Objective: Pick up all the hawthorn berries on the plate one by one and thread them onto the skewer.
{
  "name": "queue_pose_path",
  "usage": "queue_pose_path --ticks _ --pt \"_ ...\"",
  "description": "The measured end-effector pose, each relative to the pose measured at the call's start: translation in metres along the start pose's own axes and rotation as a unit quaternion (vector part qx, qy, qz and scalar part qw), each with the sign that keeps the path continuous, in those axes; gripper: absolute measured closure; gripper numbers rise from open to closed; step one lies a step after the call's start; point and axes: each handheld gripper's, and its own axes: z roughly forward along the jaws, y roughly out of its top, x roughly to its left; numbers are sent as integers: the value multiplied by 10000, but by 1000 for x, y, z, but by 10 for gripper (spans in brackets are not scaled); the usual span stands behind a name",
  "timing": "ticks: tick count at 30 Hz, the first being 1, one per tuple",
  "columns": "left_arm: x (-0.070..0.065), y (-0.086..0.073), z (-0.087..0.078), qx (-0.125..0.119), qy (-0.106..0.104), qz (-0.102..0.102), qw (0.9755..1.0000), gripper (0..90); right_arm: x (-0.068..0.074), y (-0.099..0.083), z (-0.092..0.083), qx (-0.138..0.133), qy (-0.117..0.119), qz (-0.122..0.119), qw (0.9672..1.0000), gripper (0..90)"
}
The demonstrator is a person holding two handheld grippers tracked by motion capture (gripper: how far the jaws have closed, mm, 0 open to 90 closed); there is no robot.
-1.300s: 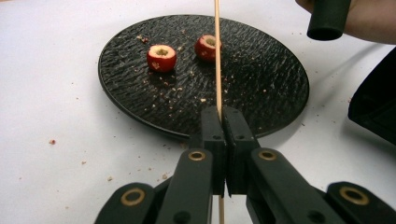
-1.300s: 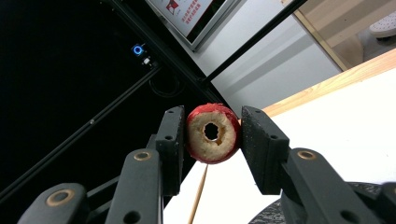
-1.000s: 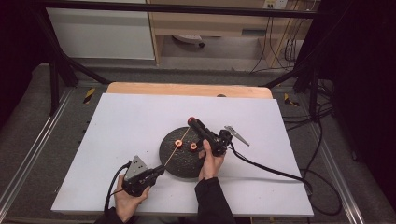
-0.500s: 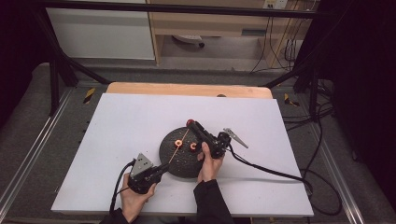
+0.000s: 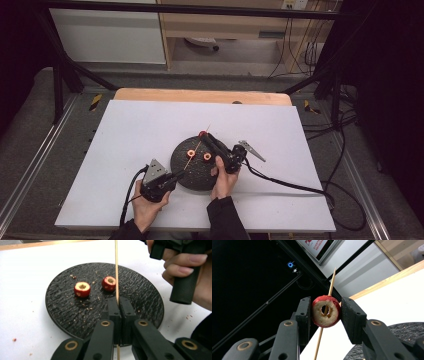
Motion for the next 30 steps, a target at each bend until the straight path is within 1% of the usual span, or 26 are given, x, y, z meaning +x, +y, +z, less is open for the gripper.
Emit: queue_pose_path --ticks 6,10,18,30 --pt "-1 8 4 -24 -35 33 10000 888 3 -3 -4 73 25 -4 10000 617" --pt "0 12 6 -12 -77 28 10000 888 4 -4 -6 140 24 -46 9999 617" --pt "1 21 12 -27 -149 33 9999 888 6 -7 -9 236 36 -48 9997 617" --pt "0 29 19 -64 -155 71 9998 888 7 -12 -12 398 45 -56 9992 617"
